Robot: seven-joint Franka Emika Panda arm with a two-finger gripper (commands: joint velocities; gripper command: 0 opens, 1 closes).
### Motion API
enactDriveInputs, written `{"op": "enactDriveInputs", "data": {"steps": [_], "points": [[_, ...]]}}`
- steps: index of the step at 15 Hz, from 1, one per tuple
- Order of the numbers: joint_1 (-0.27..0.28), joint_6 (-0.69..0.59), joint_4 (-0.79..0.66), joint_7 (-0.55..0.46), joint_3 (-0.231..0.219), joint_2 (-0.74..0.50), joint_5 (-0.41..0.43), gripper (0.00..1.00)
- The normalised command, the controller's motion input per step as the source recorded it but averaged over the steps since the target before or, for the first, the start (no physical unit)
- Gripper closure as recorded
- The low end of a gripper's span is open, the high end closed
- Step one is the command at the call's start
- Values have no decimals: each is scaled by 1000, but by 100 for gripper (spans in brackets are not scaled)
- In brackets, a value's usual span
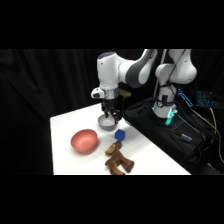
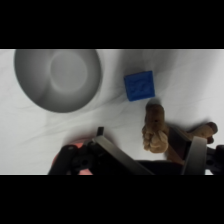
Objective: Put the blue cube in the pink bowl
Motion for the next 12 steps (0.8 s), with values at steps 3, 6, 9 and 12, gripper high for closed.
{"op": "enactDriveInputs", "data": {"steps": [3,6,9,12], "points": [[-20,327,-136,-389,48,41,-8,0],[-43,293,-84,-346,55,86,55,0],[-64,243,-55,-274,68,114,78,0],[-93,241,-59,-221,90,108,112,0]]}}
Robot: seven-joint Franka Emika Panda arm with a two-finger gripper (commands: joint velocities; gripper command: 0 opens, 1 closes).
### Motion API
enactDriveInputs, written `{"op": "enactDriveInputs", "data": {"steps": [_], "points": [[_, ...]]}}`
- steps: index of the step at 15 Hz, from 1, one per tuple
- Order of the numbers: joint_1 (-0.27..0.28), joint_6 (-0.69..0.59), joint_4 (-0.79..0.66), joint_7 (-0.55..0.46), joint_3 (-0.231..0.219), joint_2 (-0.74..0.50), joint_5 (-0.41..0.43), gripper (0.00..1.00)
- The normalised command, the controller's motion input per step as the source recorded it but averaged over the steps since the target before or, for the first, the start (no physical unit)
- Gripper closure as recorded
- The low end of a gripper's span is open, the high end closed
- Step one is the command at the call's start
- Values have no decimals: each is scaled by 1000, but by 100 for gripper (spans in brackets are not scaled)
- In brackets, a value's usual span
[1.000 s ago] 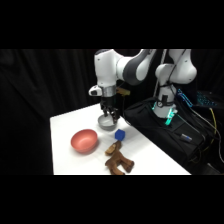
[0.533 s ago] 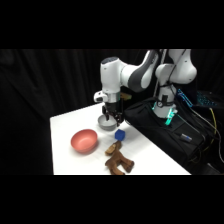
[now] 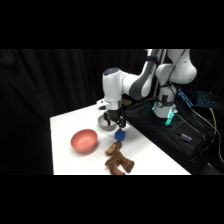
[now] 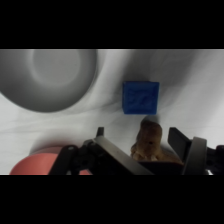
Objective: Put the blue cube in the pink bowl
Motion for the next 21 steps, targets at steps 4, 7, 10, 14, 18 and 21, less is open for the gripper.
{"op": "enactDriveInputs", "data": {"steps": [4,7,10,14,18,21], "points": [[-121,275,-91,-183,118,82,156,0],[-165,305,-85,-153,143,92,229,0],[-180,306,-110,-166,183,72,258,0],[-157,278,-125,-130,166,59,184,0],[-107,305,-159,-32,101,17,67,0],[-126,294,-158,-11,108,-1,39,0]]}}
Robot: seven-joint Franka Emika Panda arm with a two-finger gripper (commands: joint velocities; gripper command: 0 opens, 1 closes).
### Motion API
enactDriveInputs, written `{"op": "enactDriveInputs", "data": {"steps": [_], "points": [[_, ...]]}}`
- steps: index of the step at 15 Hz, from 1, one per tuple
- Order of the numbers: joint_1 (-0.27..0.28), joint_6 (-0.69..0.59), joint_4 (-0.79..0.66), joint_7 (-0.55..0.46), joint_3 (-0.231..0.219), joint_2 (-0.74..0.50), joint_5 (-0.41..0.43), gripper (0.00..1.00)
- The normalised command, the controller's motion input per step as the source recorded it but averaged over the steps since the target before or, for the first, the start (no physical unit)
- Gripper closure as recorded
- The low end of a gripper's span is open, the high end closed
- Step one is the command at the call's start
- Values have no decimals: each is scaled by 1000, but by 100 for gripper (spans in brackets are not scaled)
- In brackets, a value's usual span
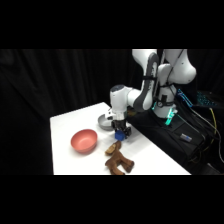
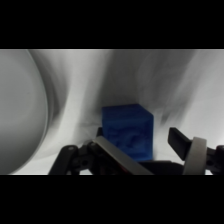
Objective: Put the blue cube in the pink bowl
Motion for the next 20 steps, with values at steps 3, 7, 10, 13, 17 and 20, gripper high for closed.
{"op": "enactDriveInputs", "data": {"steps": [3,7,10,13,17,20], "points": [[-11,320,-141,129,-19,-7,-120,0],[235,306,-113,350,-315,-14,-361,0],[226,152,-42,298,-285,14,-299,38],[83,87,-17,149,-90,28,-155,69],[6,48,-8,62,16,24,-81,69],[-56,-84,-19,9,109,-74,2,69]]}}
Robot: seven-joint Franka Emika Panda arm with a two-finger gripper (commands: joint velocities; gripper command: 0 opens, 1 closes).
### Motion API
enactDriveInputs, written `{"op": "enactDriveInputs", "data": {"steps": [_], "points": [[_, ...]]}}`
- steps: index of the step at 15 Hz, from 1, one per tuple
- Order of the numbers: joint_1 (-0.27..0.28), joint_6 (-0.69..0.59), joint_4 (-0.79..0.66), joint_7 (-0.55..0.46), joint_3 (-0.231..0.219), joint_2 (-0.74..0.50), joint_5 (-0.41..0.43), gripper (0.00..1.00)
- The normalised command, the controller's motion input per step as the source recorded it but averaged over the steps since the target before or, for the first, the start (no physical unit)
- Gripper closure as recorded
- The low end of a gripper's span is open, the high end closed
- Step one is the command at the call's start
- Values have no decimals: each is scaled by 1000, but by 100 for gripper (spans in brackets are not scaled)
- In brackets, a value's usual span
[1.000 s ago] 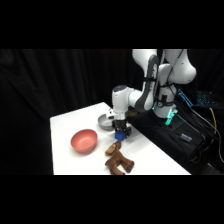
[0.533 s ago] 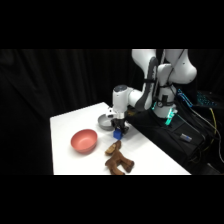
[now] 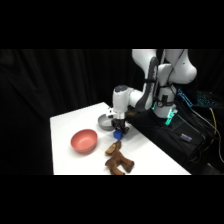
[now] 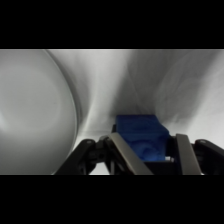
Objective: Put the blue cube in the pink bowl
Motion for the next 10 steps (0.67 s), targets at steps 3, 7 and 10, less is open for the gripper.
{"op": "enactDriveInputs", "data": {"steps": [3,7,10], "points": [[-184,-250,-16,-93,270,-203,186,69],[-196,-344,17,-165,268,-283,309,69],[-73,-347,40,-125,85,-314,223,69]]}}
